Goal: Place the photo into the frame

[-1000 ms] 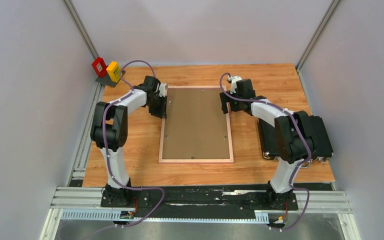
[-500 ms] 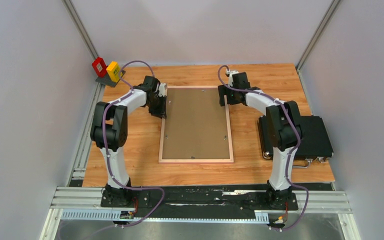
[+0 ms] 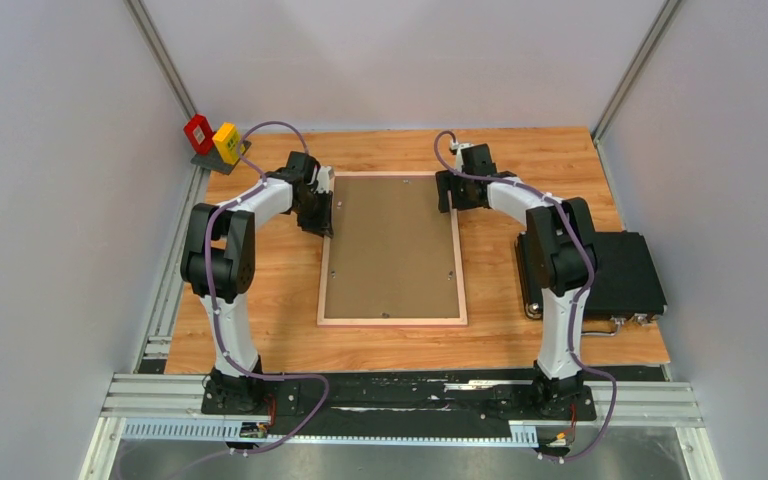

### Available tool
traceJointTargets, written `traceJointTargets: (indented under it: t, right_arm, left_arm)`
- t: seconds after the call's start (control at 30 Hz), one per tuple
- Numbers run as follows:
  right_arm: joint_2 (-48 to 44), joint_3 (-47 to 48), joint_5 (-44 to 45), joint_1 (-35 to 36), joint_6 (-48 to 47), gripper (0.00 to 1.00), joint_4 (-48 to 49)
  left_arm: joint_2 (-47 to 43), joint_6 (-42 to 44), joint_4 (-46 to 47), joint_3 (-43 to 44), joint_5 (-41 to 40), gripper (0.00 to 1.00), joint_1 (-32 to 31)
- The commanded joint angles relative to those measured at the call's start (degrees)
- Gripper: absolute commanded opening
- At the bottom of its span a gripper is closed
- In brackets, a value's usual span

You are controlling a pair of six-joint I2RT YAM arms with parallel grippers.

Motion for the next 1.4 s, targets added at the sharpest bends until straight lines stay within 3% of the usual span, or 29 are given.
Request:
traceJointTargets:
  t: [0.0,0.6,1.37]
  right_arm:
    - [1.11,3.26,0.31,-0.25,0.82,0.71,0.43]
    - [0.52,2.06,0.89,-0.57,-0.07,0.52,-0.04]
    - [-1.05,-0.2,0.78,-0.72,-2.25,0.38,-1.38]
  left_arm:
    - [1.45,0.87,1.4,-0.14,1.24,0.18,-0.23]
    - [1.45,1.02,1.14,-0.03,1.43,0.17,-0.23]
    - [0.77,1.23,0.87,0.1,1.28,0.15,-0.21]
